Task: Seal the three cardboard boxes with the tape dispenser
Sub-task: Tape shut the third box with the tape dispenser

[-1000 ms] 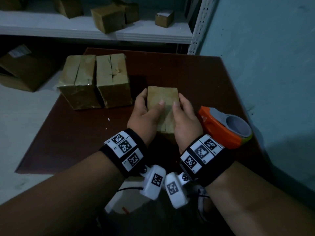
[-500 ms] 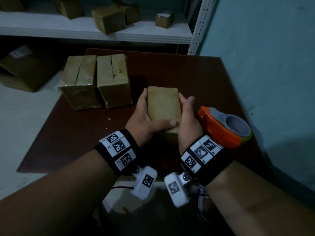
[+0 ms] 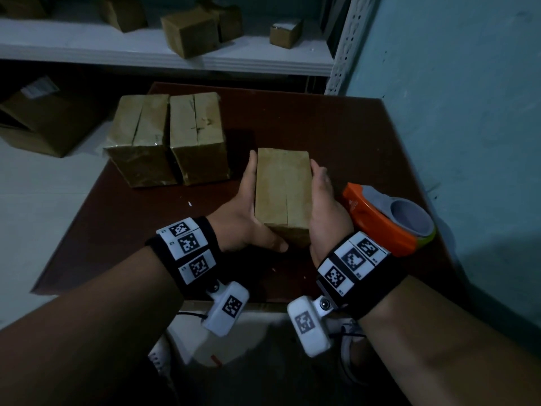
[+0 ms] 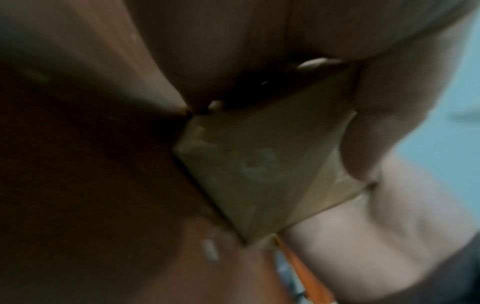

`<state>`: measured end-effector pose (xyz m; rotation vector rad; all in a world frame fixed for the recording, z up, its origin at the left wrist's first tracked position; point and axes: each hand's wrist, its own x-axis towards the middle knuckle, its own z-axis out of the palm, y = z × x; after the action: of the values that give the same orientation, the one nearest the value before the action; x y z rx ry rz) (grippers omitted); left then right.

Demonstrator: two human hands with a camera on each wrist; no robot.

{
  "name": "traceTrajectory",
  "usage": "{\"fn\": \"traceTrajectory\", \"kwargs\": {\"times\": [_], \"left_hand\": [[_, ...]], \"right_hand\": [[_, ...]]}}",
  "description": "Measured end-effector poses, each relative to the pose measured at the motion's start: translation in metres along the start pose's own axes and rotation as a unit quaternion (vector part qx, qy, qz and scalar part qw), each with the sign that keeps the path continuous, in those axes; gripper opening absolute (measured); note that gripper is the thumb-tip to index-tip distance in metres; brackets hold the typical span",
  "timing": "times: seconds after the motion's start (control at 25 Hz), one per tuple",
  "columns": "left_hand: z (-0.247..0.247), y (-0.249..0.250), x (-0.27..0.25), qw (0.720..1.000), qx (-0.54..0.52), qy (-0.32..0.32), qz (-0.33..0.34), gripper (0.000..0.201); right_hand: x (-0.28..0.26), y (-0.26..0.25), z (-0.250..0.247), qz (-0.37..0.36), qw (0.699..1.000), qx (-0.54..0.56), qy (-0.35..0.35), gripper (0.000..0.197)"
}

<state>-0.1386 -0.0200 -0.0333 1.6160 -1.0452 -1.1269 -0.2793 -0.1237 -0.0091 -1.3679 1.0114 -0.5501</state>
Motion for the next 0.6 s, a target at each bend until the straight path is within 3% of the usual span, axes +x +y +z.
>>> {"fn": "traceTrajectory", "kwargs": {"times": [0.28,0.4,0.6], "left_hand": [[0.000,0.004,-0.002,0.998,0.053,0.004,0.032,0.170],[0.003,0.009,-0.007,0.995,0.084,-0.006,0.050,0.177],[0.003,0.017,-0.012,0.994,0.100,-0.004,0.030,0.177]], "right_hand": [[0.003,0.010,-0.002,-0.001,0.999,0.046,-0.028,0.056],[0.004,0.009,-0.003,0.008,0.999,0.043,-0.019,0.047],[0.000,0.001,-0.005,0.014,0.999,0.038,-0.018,0.048]]}}
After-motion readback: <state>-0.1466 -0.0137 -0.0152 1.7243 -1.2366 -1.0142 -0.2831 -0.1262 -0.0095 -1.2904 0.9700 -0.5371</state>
